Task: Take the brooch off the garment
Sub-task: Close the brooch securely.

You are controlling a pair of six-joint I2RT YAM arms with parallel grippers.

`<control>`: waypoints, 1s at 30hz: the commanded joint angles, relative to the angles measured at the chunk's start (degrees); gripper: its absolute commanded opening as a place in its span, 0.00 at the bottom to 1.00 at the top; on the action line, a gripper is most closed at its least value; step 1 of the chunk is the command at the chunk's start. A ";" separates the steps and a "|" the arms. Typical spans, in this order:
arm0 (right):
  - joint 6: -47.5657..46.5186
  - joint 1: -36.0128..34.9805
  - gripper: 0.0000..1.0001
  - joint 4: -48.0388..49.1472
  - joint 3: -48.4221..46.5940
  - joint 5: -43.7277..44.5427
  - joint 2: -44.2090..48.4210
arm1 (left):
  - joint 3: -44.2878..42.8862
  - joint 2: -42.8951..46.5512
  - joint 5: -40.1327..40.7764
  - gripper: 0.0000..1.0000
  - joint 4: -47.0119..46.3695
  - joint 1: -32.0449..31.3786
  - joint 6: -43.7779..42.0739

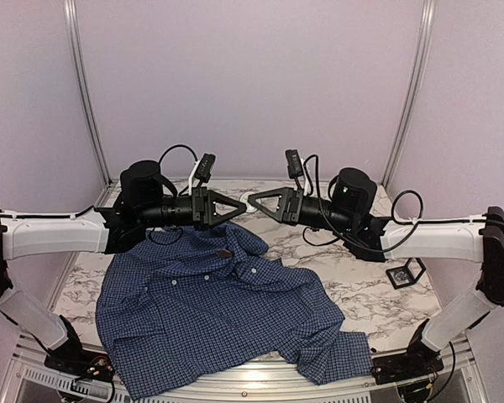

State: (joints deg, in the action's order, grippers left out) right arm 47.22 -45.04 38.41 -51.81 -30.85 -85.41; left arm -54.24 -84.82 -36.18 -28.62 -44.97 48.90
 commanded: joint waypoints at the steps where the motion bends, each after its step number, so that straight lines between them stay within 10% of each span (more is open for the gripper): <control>1: 1.10 0.37 0.08 3.04 -0.03 2.27 0.35 | 0.89 0.43 -1.13 0.00 -1.01 -0.91 0.42; 30: 1.52 0.05 0.08 1.01 -0.03 7.65 1.77 | 0.45 0.27 -0.76 0.00 -0.62 -0.91 -0.03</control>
State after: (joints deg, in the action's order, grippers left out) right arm 49.47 -45.23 39.79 -51.75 -28.73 -85.38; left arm -54.24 -84.82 -35.42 -30.13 -45.12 49.12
